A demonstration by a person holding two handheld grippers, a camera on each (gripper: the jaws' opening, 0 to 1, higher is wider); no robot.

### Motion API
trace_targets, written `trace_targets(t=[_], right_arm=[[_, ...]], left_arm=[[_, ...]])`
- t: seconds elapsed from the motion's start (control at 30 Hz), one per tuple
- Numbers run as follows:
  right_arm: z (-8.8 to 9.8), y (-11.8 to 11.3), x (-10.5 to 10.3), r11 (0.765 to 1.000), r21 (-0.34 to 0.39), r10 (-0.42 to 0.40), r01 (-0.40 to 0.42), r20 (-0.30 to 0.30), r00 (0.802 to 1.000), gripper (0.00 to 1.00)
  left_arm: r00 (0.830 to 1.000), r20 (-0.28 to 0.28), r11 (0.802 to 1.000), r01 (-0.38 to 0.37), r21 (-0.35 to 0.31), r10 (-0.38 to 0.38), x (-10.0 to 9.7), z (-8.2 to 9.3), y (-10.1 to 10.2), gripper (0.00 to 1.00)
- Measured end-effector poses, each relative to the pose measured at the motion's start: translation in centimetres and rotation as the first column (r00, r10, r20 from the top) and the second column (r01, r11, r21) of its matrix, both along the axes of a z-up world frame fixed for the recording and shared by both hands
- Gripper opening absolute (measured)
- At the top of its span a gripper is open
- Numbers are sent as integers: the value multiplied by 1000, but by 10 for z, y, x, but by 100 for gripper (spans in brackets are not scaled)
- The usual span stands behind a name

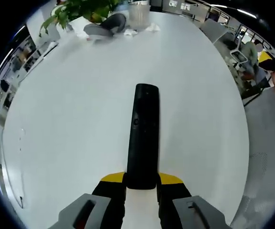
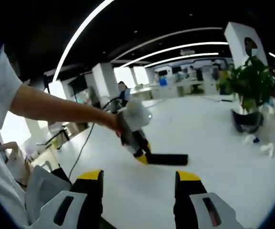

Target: Press the specified remote control buttons in sequence, fully releasing each button before pressing the next.

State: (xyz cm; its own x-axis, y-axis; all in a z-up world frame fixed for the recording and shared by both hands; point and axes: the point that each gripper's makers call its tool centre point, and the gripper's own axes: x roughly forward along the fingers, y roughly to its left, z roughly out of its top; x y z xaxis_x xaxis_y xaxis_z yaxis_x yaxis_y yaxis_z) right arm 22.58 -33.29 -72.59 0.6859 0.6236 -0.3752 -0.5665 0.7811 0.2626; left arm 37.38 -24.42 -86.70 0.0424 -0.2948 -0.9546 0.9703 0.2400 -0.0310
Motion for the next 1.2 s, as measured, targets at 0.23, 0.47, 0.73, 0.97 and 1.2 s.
trace_targets(t=[0.23,0.47,0.73,0.97,1.2], right_arm=[[-1,1,0,1000,-3,3,-3,-3,1000,58],[-2,-1,1,1000,-4,-1,1,-12,1000,58],[-4,-2,2,1000,-4,-10,10,-21,1000,58],[-5,-3,2,1000,-10,-13,13,-23,1000,58],[-6,-5,2,1000,-9,-23,23,-32,999,57]], left_arm=[[1000,-6,1000,8,23,-8,10,0,0,24],[1000,-8,1000,-13,27,13,22,0,2,24],[1000,-11,999,9,42,-8,32,0,2,24],[1000,-12,999,26,47,-25,37,-1,3,24],[999,-22,996,48,68,-47,44,-1,6,24]])
